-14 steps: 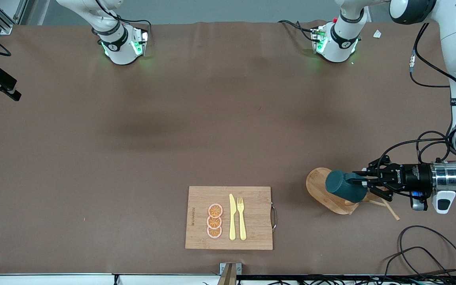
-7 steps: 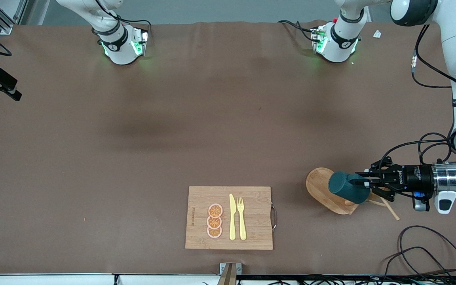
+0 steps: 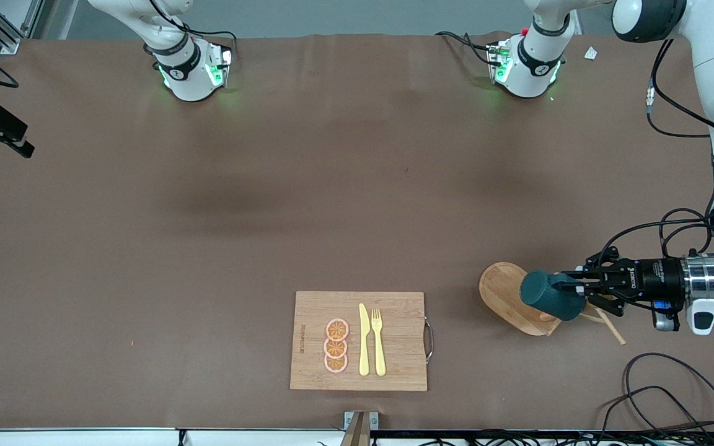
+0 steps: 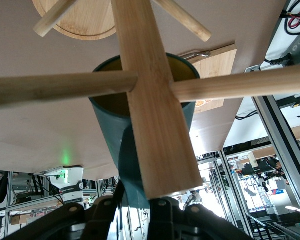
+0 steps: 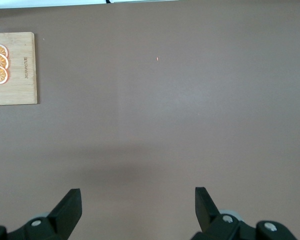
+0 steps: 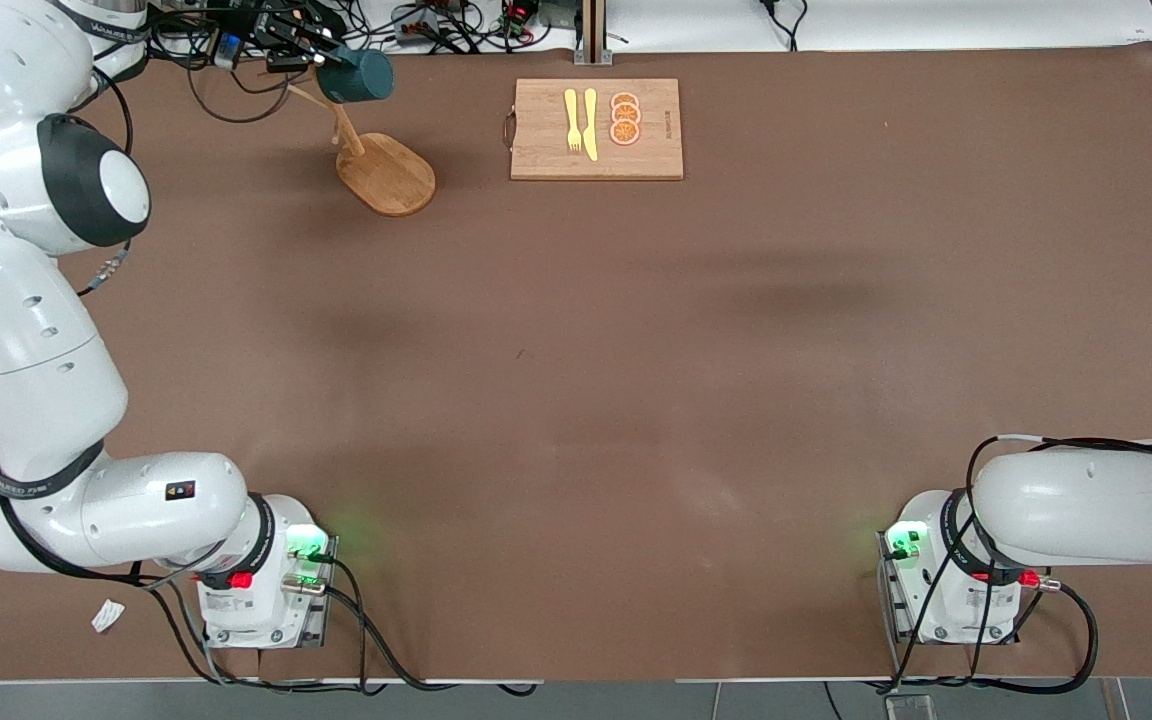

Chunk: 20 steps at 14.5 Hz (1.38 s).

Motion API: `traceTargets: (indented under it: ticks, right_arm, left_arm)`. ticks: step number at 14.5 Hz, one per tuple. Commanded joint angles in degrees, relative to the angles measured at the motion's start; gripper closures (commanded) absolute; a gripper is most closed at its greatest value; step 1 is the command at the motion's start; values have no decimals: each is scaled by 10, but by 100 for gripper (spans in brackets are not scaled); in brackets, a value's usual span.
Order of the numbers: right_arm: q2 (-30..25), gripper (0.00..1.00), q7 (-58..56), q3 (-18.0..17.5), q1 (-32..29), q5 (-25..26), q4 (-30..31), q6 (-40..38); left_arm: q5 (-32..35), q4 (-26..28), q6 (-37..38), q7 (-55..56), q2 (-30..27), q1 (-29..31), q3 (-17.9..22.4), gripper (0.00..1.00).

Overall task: Pass cup and hang on rack
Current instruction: 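Hang the mug handle on a rack peg with the left gripper, then open the left gripper and lift it away from the mug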

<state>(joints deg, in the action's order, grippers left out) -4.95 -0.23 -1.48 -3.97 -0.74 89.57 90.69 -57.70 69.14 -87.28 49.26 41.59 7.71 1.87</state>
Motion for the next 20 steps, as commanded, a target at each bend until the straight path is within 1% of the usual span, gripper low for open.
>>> traceTargets:
  ticks: [1, 3, 4, 6, 7, 8, 9, 11, 13, 17, 19, 20]
  right_arm:
    - [-4, 0, 1, 0, 3, 3, 4, -2]
    - [-4, 0, 1, 1, 2, 3, 5, -3]
    - [-4, 0, 1, 1, 2, 3, 5, -5]
    - [-4, 0, 1, 1, 2, 3, 5, -5]
    - [-4, 0, 1, 1, 2, 3, 5, -5]
    - [-4, 0, 1, 1, 2, 3, 5, -5]
    - [-4, 0, 1, 0, 3, 3, 5, -5]
    - [-4, 0, 1, 0, 3, 3, 3, -2]
    - [-4, 0, 1, 0, 4, 3, 3, -1]
    - [-4, 0, 1, 0, 3, 3, 4, -2]
    - [-4, 0, 1, 0, 3, 3, 4, -3]
    - [-4, 0, 1, 0, 3, 3, 4, -3]
  left_arm:
    - [7, -10, 1, -5, 6, 0, 5, 88]
    - [7, -10, -3, -5, 7, -2, 10, 85]
    - [7, -10, -4, -5, 7, -3, 10, 73]
    - [7, -10, -6, -1, 7, -7, 11, 34]
    - [7, -11, -8, -1, 6, -8, 11, 3]
    - [7, -12, -9, -1, 5, -8, 11, 0]
    - [7, -12, -9, -1, 3, -10, 11, 0]
    - [38, -13, -7, 0, -9, -15, 3, 0]
    - [68, -12, -3, 0, -40, -35, 3, 0]
    - [176, -12, 33, -2, -126, -88, 2, 0]
    - [250, -11, 54, -20, -165, -96, -2, 0]
    - [269, -11, 62, -48, -182, -93, -14, 0]
